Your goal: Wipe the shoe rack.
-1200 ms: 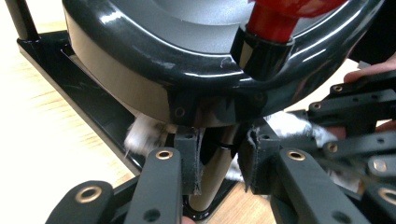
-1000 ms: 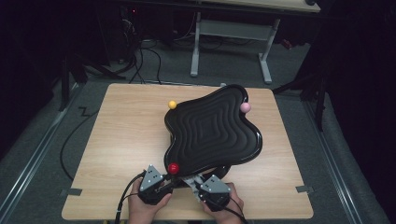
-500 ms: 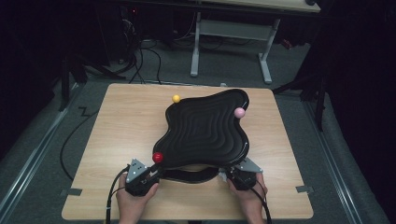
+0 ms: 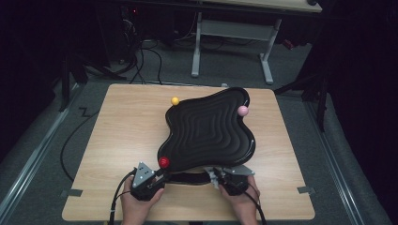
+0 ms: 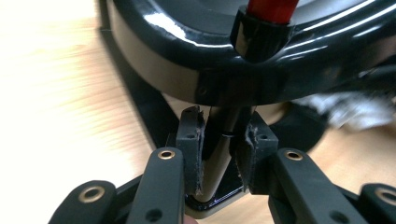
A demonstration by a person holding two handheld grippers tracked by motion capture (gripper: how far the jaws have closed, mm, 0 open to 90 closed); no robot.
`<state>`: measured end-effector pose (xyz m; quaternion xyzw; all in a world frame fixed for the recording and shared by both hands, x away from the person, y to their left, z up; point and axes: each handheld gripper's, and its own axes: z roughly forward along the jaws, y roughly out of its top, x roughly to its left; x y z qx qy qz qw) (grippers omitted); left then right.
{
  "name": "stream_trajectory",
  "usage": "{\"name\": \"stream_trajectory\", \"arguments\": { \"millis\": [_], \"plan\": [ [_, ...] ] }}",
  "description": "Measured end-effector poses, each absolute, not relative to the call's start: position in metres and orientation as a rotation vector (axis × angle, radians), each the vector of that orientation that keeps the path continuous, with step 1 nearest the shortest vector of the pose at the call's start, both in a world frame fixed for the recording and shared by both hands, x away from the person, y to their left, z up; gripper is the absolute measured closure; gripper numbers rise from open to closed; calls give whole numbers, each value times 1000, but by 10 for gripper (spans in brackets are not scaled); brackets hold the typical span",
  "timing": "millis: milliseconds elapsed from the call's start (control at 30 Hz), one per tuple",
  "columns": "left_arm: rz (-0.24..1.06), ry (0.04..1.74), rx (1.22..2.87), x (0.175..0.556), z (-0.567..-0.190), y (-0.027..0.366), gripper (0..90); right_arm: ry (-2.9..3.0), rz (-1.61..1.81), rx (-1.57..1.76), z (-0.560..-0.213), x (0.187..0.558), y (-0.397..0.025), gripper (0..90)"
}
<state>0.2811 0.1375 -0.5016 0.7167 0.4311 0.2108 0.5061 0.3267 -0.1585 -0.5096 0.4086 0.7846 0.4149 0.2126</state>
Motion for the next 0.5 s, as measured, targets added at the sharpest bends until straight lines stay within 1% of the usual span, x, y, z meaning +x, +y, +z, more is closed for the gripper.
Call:
{"name": "stream_trajectory", "arguments": {
  "millis": [33, 67, 200, 233, 300, 333, 367, 500],
  "plan": [
    [487, 1040, 1720, 279, -501, 132, 729, 2191, 1144, 1092, -511, 322, -150, 763],
    [491, 1005, 1752, 278, -501, 127, 729, 2216, 1155, 1074, -511, 313, -136, 763],
    [487, 959, 1785, 275, -501, 119, 730, 2244, 1159, 1029, -511, 303, -119, 761],
    [533, 886, 1858, 276, -499, 118, 730, 2261, 1169, 992, -512, 296, -107, 760],
    [547, 841, 1908, 275, -498, 115, 732, 2273, 1178, 968, -513, 292, -99, 759],
    [547, 841, 1908, 275, -498, 115, 733, 2273, 1178, 968, -513, 292, -99, 759],
    [481, 900, 1828, 270, -500, 105, 734, 2285, 1185, 943, -513, 289, -93, 759],
    [493, 913, 1836, 271, -499, 106, 737, 2279, 1177, 912, -514, 292, -96, 759]
  ]
}}
